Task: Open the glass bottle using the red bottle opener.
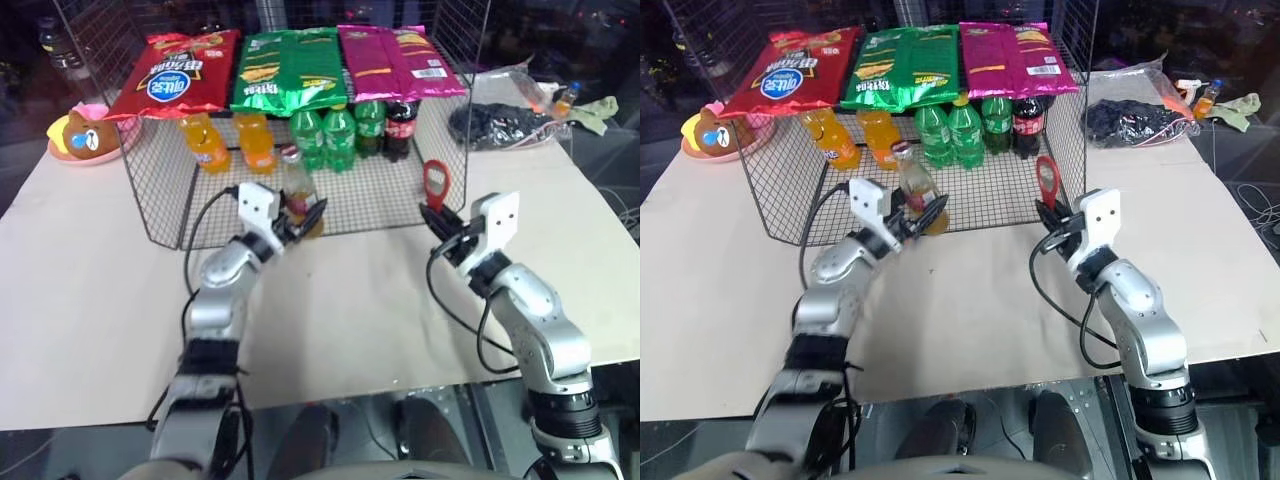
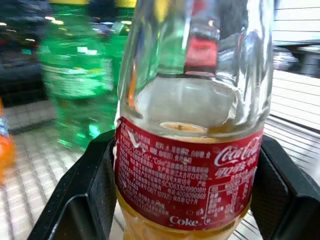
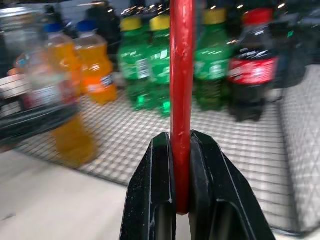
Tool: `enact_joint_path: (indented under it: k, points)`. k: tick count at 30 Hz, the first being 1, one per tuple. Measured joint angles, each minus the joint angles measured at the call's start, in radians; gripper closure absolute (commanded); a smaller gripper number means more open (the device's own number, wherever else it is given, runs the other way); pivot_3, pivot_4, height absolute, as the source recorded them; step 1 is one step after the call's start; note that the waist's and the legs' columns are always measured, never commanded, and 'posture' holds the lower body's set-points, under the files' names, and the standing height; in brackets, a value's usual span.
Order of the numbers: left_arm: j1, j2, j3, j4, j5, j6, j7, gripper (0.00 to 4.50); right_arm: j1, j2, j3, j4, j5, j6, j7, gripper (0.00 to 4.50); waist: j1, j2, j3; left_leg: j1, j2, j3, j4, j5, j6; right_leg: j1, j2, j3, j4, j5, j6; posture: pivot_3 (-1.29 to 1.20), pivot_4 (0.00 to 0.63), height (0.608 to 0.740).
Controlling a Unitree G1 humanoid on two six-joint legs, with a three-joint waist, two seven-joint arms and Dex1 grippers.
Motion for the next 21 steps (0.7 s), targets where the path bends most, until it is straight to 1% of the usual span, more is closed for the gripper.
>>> enact_joint_path:
  k: [3,4,5,8,11,18,19,21]
  points:
    - [0.102,0.03,-0.012,-0.19,-0.045,0.1,-0.009,1.68,-0.009,-0.004,-0.004,0.021,0.0,-0.02,0.014,4.42,0.0,0.0,0.0,0.0,0.0,0.001,0.0,0.0,0.0,0.0,0.0,0.001,0.0,0.0,0.0,0.0,0.15,0.74]
    - [0.148,0.035,-0.032,-0.281,-0.067,0.132,-0.017,1.68,-0.016,-0.01,-0.006,0.038,-0.001,-0.025,0.019,4.42,0.0,0.0,0.0,0.0,0.0,0.001,0.0,0.0,0.0,0.0,0.0,0.001,0.0,0.0,0.0,0.0,0.15,0.74]
    - [0.164,0.035,-0.046,-0.319,-0.077,0.148,-0.024,1.68,-0.019,-0.009,-0.003,0.044,-0.001,-0.026,0.021,4.42,0.006,0.0,0.0,0.0,0.0,0.0,0.0,0.0,0.0,0.0,0.0,0.0,0.0,0.0,0.0,0.0,0.15,0.74]
    - [0.203,0.039,-0.055,-0.37,-0.082,0.162,-0.023,1.68,-0.024,-0.01,-0.003,0.051,-0.001,-0.037,0.027,4.42,0.004,0.001,0.0,0.001,0.0,0.001,0.0,0.0,0.0,0.001,0.0,0.001,0.0,0.0,0.0,0.0,0.15,0.74]
    - [0.248,0.042,-0.093,-0.378,-0.046,0.16,-0.019,1.68,-0.028,-0.008,-0.003,0.07,-0.001,-0.044,0.036,4.42,0.002,0.001,0.0,0.001,0.0,0.002,0.0,0.0,0.0,0.0,0.0,0.001,0.0,0.0,0.0,0.0,0.15,0.74]
    - [0.264,0.021,-0.111,-0.372,-0.01,0.112,-0.007,1.68,-0.028,0.005,0.008,0.075,-0.012,-0.047,0.041,4.42,0.004,0.001,0.0,0.001,0.0,0.002,0.0,0.0,0.0,0.0,0.0,0.001,0.0,0.0,0.0,0.0,0.15,0.74]
    - [0.264,0.018,-0.111,-0.37,-0.009,0.107,-0.007,0.65,-0.028,0.006,0.008,0.075,-0.013,-0.047,0.04,4.42,0.004,0.001,0.0,0.001,0.0,0.002,0.0,0.0,0.0,0.0,0.0,0.001,0.0,0.0,0.0,0.0,0.15,0.74]
    - [0.264,0.011,-0.111,-0.367,-0.007,0.086,-0.007,0.06,-0.028,0.007,0.008,0.075,-0.015,-0.047,0.04,4.42,0.004,0.001,0.0,0.001,0.0,0.002,0.0,0.0,0.0,0.001,0.0,0.001,0.0,0.0,0.0,0.0,0.15,0.74]
